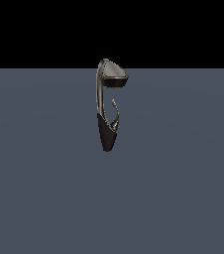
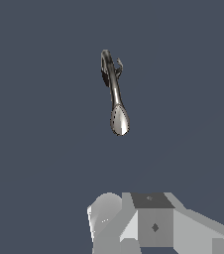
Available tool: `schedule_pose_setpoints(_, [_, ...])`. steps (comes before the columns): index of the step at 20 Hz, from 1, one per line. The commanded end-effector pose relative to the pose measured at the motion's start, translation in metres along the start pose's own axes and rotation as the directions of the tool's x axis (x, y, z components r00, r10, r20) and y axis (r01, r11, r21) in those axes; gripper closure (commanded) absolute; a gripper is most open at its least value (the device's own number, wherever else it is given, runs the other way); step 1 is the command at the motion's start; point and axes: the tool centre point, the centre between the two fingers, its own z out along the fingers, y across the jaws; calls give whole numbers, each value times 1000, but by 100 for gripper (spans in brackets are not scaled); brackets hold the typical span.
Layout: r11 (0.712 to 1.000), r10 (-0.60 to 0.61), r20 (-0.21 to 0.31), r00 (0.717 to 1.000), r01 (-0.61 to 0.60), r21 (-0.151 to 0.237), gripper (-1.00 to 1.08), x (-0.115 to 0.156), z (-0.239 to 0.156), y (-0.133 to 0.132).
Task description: Turn on the faucet by rotating a designated handle.
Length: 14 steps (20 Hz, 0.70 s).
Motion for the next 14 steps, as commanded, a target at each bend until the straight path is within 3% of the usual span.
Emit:
schedule_pose_setpoints(1, [1000,0,0,1000,0,0,108,0,0,0])
schedule_pose_setpoints(14, [994,95,55,994,-97,40,108,27,17,-9])
